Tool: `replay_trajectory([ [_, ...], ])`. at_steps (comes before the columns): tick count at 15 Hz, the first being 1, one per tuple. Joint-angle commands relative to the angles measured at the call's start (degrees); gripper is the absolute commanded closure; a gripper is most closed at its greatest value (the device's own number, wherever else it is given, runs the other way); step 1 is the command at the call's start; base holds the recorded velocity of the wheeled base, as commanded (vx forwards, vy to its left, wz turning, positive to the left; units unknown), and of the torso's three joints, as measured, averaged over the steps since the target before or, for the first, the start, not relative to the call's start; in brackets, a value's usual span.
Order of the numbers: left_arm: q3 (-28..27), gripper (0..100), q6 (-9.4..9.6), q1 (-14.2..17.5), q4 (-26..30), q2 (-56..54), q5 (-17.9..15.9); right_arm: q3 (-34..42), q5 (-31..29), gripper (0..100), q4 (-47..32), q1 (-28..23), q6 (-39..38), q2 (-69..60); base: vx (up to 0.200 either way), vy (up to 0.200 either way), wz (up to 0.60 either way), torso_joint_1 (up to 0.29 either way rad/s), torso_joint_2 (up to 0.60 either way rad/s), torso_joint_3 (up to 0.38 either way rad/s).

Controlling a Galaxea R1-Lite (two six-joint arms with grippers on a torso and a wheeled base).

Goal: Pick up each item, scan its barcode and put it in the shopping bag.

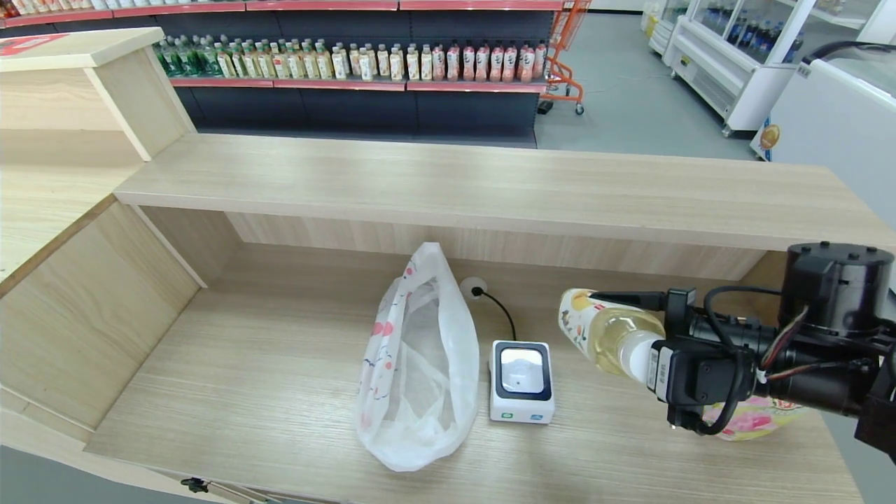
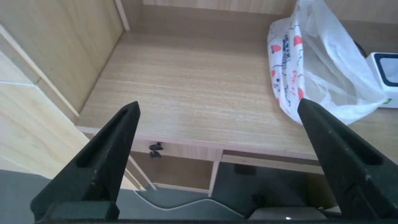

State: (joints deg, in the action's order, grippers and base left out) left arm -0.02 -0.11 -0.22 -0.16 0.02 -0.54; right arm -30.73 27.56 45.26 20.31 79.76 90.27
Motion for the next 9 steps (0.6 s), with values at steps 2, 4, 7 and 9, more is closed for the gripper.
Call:
replay_trajectory([
  [2, 0.0, 0, 0.29, 0.0, 0.0, 0.0, 0.0, 1.4, -0.2, 100, 0.2, -0.1, 0.9, 1.4, 0.0, 0.2, 0.0, -0.002, 0.0, 0.009],
  [4, 0.0, 0, 0.29, 0.0, 0.0, 0.0, 0.0, 1.4, -0.2, 100, 0.3, -1.1, 4.1, 2.3, 0.0, 0.0, 0.0, 0.0, 0.0, 0.0],
  [7, 0.0, 0, 0.29, 0.0, 0.0, 0.0, 0.0, 2.3, 0.1, 100, 0.2, -4.2, 8.8, 4.0, 0.0, 0.0, 0.0, 0.0, 0.0, 0.0],
  [9, 0.0, 0, 0.29, 0.0, 0.0, 0.0, 0.0, 3.0, 0.3, 100, 0.3, -4.8, 10.5, 5.4, 0.0, 0.0, 0.0, 0.0, 0.0, 0.0],
])
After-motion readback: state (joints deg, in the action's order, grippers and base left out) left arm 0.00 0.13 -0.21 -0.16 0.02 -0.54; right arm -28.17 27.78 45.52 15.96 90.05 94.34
